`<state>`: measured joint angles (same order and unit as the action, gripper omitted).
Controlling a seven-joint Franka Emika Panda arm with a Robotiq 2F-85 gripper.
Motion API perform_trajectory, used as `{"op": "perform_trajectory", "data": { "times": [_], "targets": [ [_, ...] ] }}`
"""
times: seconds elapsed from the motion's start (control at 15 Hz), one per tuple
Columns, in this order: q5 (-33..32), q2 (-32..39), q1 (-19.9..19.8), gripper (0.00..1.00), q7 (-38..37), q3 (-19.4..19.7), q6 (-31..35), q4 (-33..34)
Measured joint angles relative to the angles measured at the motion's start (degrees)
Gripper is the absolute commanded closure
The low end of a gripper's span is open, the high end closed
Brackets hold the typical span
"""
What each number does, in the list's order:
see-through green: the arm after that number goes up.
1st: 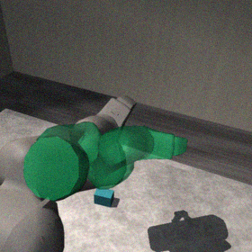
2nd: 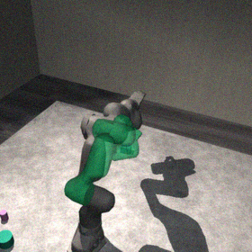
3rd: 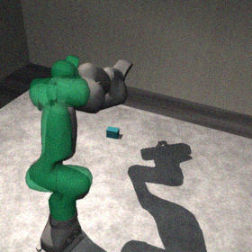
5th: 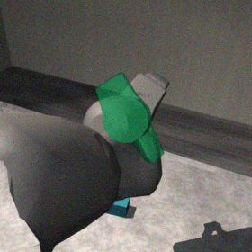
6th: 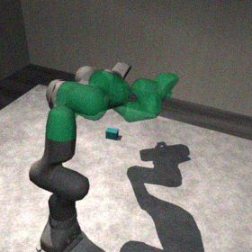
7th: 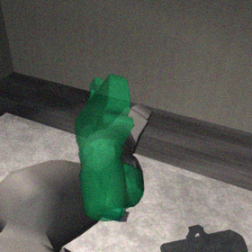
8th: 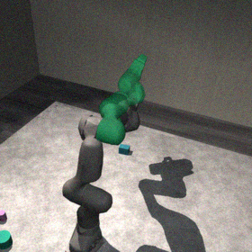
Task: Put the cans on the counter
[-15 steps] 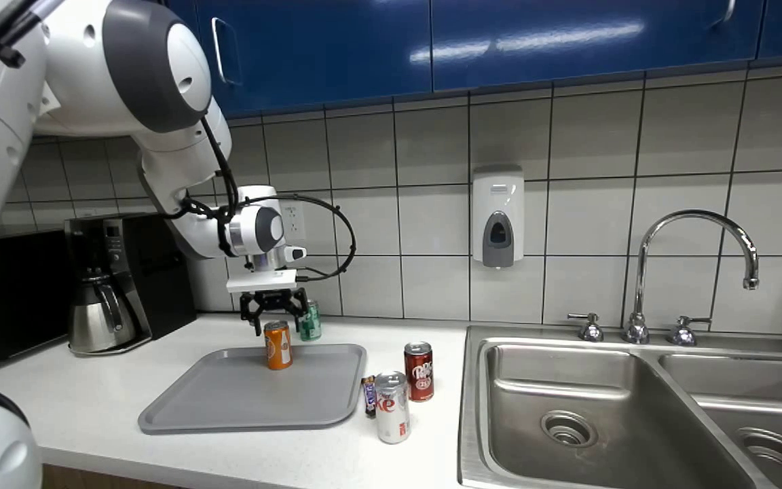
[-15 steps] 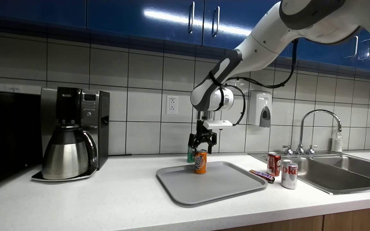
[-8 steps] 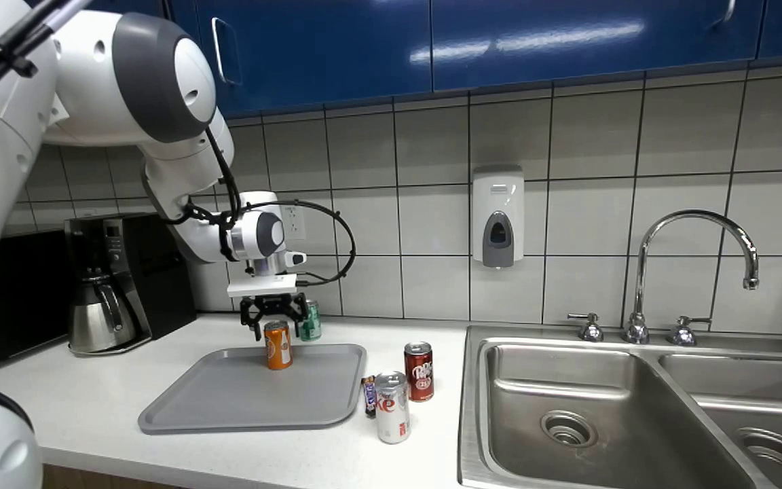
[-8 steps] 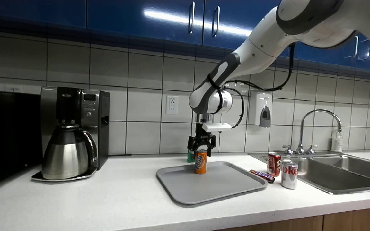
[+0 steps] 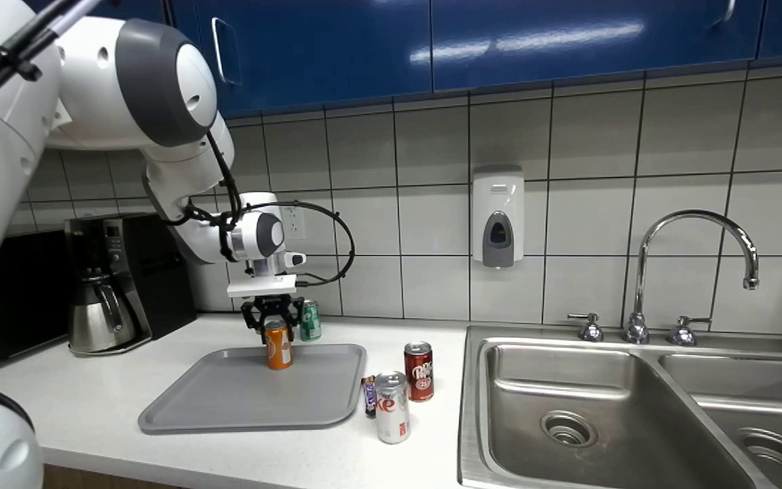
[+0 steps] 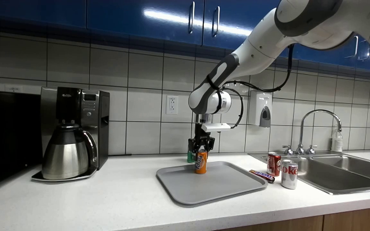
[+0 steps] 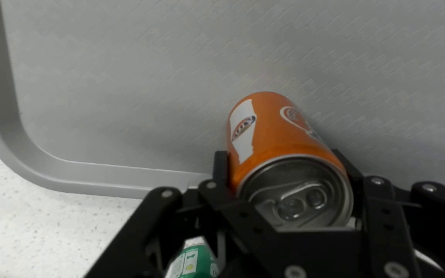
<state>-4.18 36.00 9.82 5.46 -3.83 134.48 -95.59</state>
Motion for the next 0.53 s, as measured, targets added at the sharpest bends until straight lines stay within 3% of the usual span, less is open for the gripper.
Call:
{"op": "perform_trajectory", "data": {
  "times": [0.53],
  "targets": [
    [-0.2,-0.07,-0.22,0.62,0.01,0.75,-1.67,2.02]
  ]
}}
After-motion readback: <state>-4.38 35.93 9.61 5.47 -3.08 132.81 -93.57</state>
